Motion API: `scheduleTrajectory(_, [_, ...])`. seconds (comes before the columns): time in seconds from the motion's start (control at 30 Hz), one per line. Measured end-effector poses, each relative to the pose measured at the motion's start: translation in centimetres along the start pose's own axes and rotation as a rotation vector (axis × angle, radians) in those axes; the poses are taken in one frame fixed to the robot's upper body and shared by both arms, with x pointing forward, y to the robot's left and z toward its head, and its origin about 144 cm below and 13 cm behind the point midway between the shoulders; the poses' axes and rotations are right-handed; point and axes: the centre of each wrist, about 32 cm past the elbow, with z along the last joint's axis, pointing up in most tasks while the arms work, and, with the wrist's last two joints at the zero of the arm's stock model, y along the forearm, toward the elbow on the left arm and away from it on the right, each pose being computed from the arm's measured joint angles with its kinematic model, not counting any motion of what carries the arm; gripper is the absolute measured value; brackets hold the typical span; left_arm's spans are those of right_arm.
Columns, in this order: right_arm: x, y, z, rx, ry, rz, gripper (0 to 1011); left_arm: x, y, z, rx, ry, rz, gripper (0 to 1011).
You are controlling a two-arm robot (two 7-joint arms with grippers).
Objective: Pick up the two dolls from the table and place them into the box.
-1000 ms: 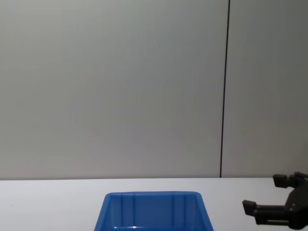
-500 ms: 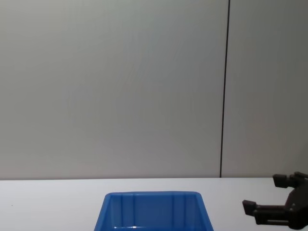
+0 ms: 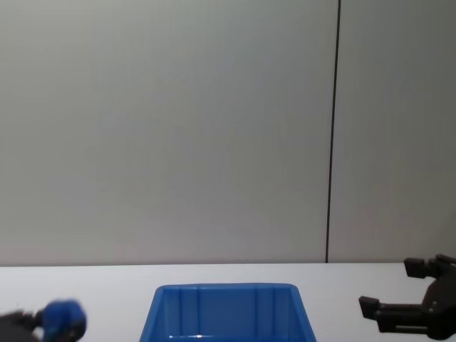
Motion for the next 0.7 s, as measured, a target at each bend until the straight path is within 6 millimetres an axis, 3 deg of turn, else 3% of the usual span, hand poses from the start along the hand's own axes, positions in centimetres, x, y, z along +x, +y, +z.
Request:
scheduleTrajectory(0.33, [0.0,0.0,0.0,0.000,0.000,0.000,1001,-1.9,-3.0,4.2,-0.103,-0.065,-0.070,365])
scheduleTrajectory(0.53, [0.0,0.0,0.0,0.000,0.000,0.000,1001,-3.1,-4.7,5.6,-0.130,-0.087,-0.123,333])
scheduleTrajectory(0.7, [0.0,0.0,0.0,0.000,0.000,0.000,1001,-4.3,-6.3,6.4,-0.139,-0.096,-0.178,497])
